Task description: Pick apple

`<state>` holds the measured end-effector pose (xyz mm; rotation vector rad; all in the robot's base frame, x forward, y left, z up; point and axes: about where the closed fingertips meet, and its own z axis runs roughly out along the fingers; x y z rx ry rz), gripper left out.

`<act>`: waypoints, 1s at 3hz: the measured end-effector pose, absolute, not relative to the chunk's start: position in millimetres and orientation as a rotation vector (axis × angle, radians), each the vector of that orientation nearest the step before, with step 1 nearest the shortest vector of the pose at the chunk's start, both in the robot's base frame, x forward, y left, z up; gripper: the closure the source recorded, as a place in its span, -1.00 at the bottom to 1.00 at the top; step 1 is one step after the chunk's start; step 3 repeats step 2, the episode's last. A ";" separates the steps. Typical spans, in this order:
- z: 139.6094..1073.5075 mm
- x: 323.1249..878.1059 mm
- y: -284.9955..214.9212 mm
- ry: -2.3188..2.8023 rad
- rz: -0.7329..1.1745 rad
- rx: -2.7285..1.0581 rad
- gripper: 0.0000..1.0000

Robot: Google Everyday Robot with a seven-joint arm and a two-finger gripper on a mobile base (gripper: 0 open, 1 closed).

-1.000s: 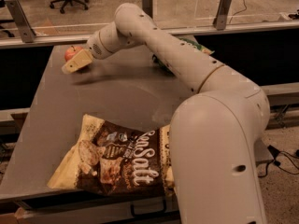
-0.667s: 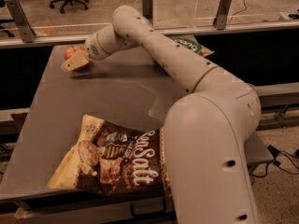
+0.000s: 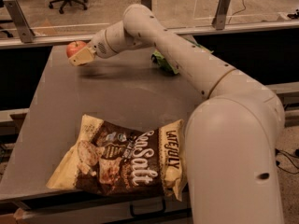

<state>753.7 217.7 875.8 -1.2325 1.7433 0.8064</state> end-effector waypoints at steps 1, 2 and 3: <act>912.2 717.7 193.1 1.593 0.877 -1.275 0.90; 927.8 677.1 155.2 1.462 0.939 -1.357 1.00; 927.8 677.1 155.2 1.462 0.939 -1.357 1.00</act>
Offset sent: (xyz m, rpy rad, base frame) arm -0.1293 -0.1241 0.0695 0.1794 -0.1765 0.3542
